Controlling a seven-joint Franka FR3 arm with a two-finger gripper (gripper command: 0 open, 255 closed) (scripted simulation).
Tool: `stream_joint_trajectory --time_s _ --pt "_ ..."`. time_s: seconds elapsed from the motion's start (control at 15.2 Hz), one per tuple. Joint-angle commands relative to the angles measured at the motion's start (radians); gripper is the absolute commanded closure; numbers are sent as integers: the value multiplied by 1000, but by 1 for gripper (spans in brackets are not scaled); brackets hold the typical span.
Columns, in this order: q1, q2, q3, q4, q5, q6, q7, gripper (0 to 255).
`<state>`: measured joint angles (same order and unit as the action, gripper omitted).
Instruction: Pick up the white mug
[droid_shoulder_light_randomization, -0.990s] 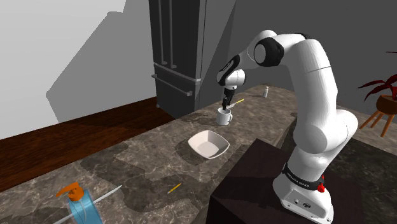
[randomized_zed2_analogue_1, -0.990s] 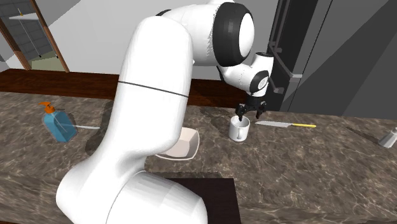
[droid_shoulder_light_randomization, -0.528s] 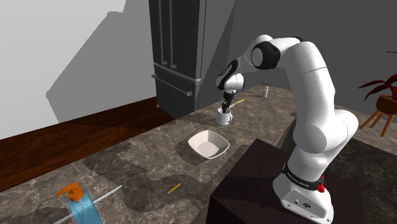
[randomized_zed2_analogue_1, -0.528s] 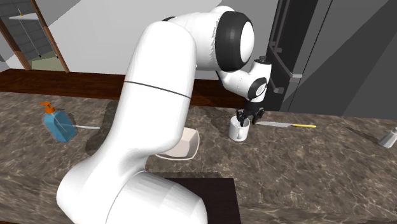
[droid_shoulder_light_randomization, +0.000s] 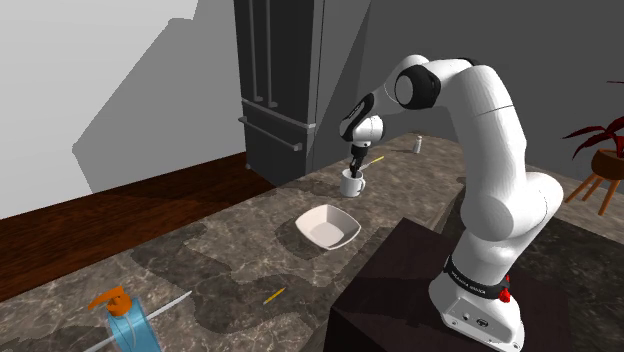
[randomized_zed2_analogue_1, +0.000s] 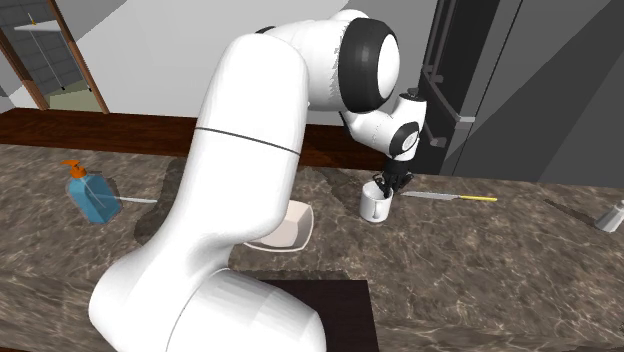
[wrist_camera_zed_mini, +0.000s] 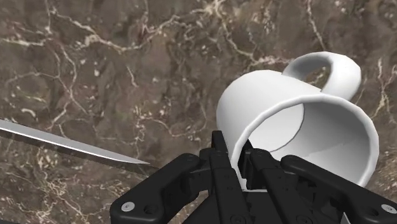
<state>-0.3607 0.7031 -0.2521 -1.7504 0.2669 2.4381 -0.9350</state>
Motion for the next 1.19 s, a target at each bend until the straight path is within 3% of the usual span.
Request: stream_joint_trajectory --time_s 0.0,1.12 --pt "0 1 0 0 0 0 0 255" --pt "27 -141 -38 -7 -47 -132 30 255"
